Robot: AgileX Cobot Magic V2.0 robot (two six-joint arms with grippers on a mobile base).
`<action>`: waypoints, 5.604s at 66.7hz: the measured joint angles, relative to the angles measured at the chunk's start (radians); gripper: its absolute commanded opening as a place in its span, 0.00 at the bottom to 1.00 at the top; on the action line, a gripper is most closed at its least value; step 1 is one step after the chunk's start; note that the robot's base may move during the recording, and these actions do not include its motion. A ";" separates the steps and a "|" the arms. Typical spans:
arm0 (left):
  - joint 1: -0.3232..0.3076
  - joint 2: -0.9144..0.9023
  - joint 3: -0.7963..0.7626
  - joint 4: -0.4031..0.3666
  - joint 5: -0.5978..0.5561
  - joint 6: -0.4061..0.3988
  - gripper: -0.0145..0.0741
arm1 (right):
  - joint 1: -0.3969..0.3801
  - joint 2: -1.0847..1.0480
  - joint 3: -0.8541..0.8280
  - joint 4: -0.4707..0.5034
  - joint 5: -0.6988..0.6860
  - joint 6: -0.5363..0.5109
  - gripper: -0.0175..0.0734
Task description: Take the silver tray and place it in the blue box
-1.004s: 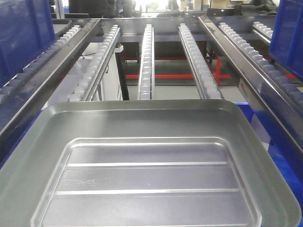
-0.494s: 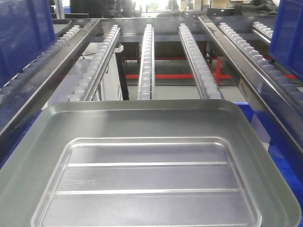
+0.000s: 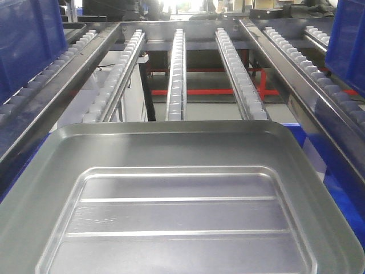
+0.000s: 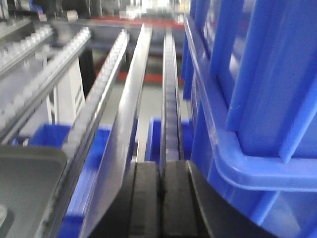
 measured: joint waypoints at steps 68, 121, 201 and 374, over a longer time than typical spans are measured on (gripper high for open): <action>0.000 0.780 -0.351 -0.384 0.503 0.000 0.16 | 0.010 0.729 -0.356 0.181 0.585 0.051 0.26; -0.583 1.043 -0.517 0.074 0.498 -0.657 0.16 | 0.440 0.948 -0.401 -0.024 0.489 0.561 0.26; -0.710 1.400 -0.685 0.102 0.424 -0.741 0.16 | 0.646 1.369 -0.648 -0.064 0.403 0.690 0.26; -0.841 1.460 -0.687 0.312 0.437 -0.989 0.46 | 0.696 1.434 -0.622 -0.116 0.364 0.773 0.59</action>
